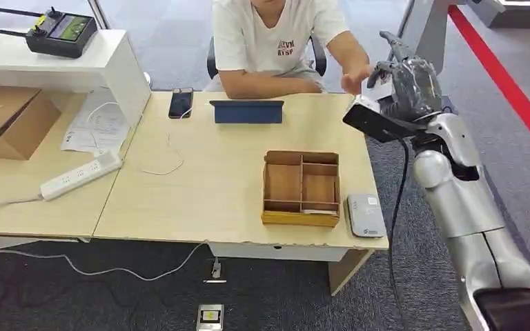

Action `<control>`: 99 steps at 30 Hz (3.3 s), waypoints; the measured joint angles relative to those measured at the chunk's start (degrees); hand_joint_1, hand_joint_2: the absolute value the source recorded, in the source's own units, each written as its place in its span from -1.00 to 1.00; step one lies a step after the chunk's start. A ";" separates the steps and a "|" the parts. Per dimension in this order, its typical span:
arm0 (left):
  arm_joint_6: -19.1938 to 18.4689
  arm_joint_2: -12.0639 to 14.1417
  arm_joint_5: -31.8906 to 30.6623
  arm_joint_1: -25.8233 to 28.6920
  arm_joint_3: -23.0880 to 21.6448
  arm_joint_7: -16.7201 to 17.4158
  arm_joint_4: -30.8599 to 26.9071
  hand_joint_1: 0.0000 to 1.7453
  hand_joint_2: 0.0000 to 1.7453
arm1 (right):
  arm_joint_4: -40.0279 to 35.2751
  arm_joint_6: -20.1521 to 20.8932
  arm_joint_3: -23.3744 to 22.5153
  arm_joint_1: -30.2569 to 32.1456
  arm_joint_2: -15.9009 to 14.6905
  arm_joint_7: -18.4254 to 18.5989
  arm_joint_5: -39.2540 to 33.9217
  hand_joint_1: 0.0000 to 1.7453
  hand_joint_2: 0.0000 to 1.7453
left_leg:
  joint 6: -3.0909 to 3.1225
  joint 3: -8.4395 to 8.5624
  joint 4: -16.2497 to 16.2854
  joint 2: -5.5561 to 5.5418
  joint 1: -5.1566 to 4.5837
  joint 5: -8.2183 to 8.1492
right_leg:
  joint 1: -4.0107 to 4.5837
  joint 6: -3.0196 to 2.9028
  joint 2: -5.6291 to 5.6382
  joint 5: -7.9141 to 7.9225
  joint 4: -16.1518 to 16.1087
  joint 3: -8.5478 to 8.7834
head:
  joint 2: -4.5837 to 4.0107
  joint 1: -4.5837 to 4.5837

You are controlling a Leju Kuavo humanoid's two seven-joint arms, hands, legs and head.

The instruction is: Pass the card to the sensor for recognition and then transmit it.

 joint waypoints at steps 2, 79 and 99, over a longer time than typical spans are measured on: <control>-0.07 -0.09 -0.61 -0.07 -0.09 -0.15 0.00 -1.00 -1.00 | 3.63 -1.35 0.70 -3.55 1.38 -0.39 1.73 1.00 1.00 | 0.00 -0.01 0.00 -0.01 0.00 0.03 | 0.00 0.00 -0.03 0.00 0.00 -0.02 | 0.00 -0.02; -0.63 0.52 1.38 0.57 1.46 3.17 0.00 -1.00 -1.00 | -11.99 10.23 3.69 27.05 3.14 13.33 -36.92 -1.00 1.00 | -0.11 0.10 0.00 -0.02 0.17 -0.08 | 0.16 -0.05 -0.02 -0.07 -0.07 0.03 | 0.00 -0.04; -0.41 0.50 1.05 0.45 1.49 4.20 0.00 -1.00 -1.00 | -12.90 7.00 7.97 28.27 1.72 17.03 -16.00 -1.00 1.00 | -0.11 0.09 0.00 -0.01 0.16 -0.08 | 0.16 -0.05 -0.02 -0.08 -0.07 0.02 | 0.00 -0.04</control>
